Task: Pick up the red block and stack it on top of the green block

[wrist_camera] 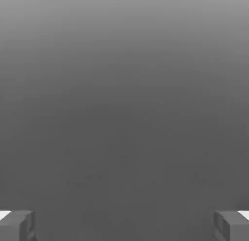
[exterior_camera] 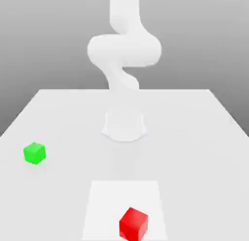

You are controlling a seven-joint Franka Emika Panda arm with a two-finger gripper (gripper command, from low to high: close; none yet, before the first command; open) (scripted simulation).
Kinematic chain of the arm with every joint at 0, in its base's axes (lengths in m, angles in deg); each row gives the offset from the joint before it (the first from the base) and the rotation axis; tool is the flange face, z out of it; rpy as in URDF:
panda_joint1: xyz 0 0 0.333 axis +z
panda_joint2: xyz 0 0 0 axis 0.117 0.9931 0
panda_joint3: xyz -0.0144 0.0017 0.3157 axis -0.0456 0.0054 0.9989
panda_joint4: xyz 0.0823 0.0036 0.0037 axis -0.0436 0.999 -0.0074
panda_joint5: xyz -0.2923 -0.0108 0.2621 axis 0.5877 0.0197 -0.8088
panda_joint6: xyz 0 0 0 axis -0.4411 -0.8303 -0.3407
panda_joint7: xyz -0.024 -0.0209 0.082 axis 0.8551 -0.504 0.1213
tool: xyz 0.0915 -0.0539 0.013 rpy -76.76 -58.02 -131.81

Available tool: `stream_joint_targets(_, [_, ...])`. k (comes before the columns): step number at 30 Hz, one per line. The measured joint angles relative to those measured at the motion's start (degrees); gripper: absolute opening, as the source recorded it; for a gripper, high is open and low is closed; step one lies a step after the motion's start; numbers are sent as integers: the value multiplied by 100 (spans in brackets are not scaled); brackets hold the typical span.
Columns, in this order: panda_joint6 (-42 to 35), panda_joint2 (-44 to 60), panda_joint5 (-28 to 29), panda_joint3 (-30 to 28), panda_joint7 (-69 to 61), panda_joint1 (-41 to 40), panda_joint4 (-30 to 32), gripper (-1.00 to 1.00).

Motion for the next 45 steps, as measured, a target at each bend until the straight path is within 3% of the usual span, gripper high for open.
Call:
stream_joint_targets(14, [1041, 2957, 687, 761, 2125, -693, 445, 0])
stream_joint_targets(20, [1496, 4184, 776, 790, 2880, -708, 638, 0])
stream_joint_targets(25, [1900, 5157, 516, 825, 3267, -657, 807, 0])
stream_joint_targets(30, [2680, 6182, 779, 586, 3569, -468, 696, 0])
stream_joint_targets(31, [2786, 6312, 824, 537, 3604, -427, 676, -100])
stream_joint_targets(38, [2788, 6305, 825, 544, 3608, -433, 677, -100])
stream_joint_targets(43, [2068, 5405, 451, 705, 3338, -604, 853, -100])
stream_joint_targets(45, [2000, 5117, 443, 399, 3379, -896, 1089, -100])
